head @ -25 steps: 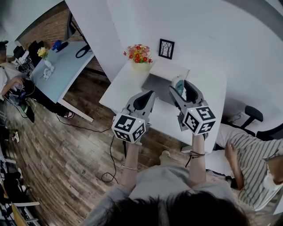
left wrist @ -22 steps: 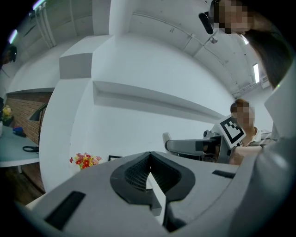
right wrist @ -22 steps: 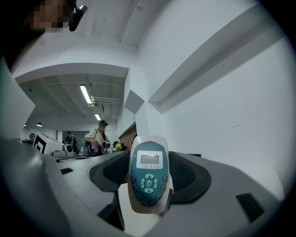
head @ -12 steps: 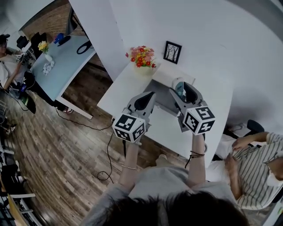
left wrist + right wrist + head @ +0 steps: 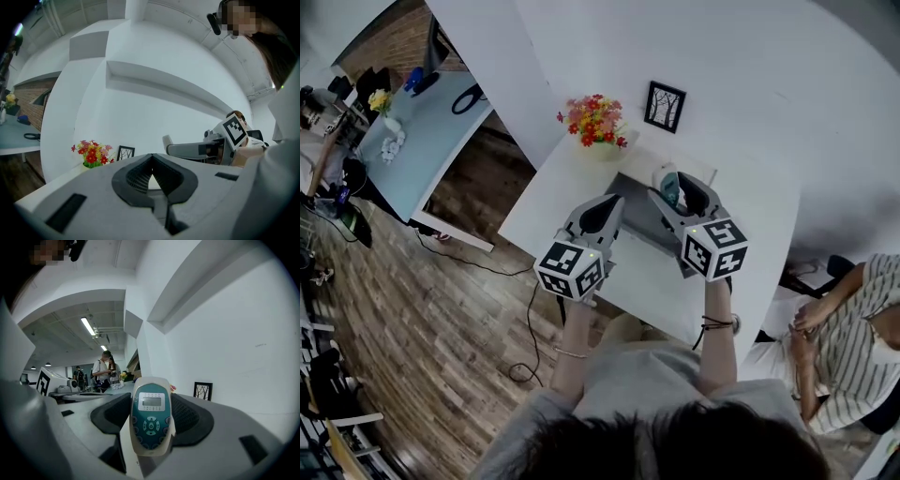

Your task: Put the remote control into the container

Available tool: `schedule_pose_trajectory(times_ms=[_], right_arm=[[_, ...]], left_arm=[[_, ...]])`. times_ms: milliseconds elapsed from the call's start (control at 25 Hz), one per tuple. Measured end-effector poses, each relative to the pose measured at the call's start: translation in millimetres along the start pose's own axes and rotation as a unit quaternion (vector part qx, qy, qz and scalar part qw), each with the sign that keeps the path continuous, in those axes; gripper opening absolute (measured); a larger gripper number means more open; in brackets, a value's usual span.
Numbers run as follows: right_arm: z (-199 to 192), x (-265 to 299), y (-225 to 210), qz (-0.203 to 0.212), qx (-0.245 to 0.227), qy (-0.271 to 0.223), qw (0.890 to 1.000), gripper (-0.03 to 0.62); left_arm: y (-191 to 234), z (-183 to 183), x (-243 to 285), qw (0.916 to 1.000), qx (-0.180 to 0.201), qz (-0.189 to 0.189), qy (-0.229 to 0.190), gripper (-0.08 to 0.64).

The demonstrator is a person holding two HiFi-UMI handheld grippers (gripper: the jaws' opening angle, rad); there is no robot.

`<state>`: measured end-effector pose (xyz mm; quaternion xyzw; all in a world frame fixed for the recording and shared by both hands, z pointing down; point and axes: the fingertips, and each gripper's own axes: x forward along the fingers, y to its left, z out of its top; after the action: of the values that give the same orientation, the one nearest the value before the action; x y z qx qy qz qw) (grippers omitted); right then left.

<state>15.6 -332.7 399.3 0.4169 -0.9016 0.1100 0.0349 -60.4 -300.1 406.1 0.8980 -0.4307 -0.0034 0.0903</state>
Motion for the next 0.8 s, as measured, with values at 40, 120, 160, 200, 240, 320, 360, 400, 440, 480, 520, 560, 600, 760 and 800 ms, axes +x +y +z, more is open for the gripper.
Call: schedule_pose_trajectory(times_ms=[40, 120, 160, 200, 240, 320, 360, 400, 440, 480, 520, 560, 600, 760, 800], right_arm=[[-6, 5, -4, -0.001, 0.001, 0.009, 1.000, 0.268], [-18, 15, -12, -0.004, 0.005, 0.030, 1.000, 0.269], [-23, 20, -15, -0.006, 0.006, 0.041, 0.999, 0.268], [-28, 25, -18, -0.007, 0.006, 0.052, 0.999, 0.268], [-34, 30, -20, -0.009, 0.005, 0.064, 0.998, 0.268], [-45, 38, -24, -0.011, 0.007, 0.086, 0.996, 0.268], [-51, 42, -26, -0.012, 0.008, 0.097, 0.995, 0.269], [-57, 45, -27, -0.011, 0.009, 0.107, 0.994, 0.270], [-63, 48, -28, -0.010, 0.010, 0.118, 0.993, 0.268], [-69, 51, -28, -0.008, 0.010, 0.129, 0.992, 0.270], [-75, 53, -28, -0.006, 0.009, 0.139, 0.990, 0.268], [-80, 55, -28, -0.005, 0.009, 0.148, 0.989, 0.270], [-85, 58, -28, -0.003, 0.008, 0.156, 0.988, 0.268], [-104, 70, -26, 0.006, -0.002, 0.188, 0.982, 0.270], [-109, 73, -26, 0.008, -0.003, 0.195, 0.981, 0.268]], left_arm=[[5, -4, 4, 1.0000, -0.003, -0.002, 0.005, 0.003], [14, -12, 13, 0.9998, -0.010, -0.006, 0.015, 0.003], [19, -15, 18, 0.9996, -0.014, -0.010, 0.021, 0.003], [23, -19, 22, 0.9993, -0.018, -0.014, 0.029, 0.003], [26, -24, 25, 0.9989, -0.022, -0.019, 0.037, 0.003], [30, -35, 32, 0.9976, -0.034, -0.028, 0.053, 0.003], [33, -40, 35, 0.9970, -0.040, -0.031, 0.059, 0.003], [35, -45, 37, 0.9963, -0.047, -0.033, 0.064, 0.003], [38, -51, 39, 0.9956, -0.054, -0.033, 0.069, 0.003], [41, -57, 41, 0.9948, -0.060, -0.033, 0.075, 0.003], [43, -62, 42, 0.9941, -0.065, -0.034, 0.080, 0.003], [44, -66, 43, 0.9934, -0.069, -0.035, 0.084, 0.003], [45, -71, 45, 0.9928, -0.073, -0.037, 0.088, 0.003], [50, -84, 49, 0.9908, -0.084, -0.041, 0.098, 0.003], [52, -86, 50, 0.9904, -0.087, -0.041, 0.100, 0.003]])
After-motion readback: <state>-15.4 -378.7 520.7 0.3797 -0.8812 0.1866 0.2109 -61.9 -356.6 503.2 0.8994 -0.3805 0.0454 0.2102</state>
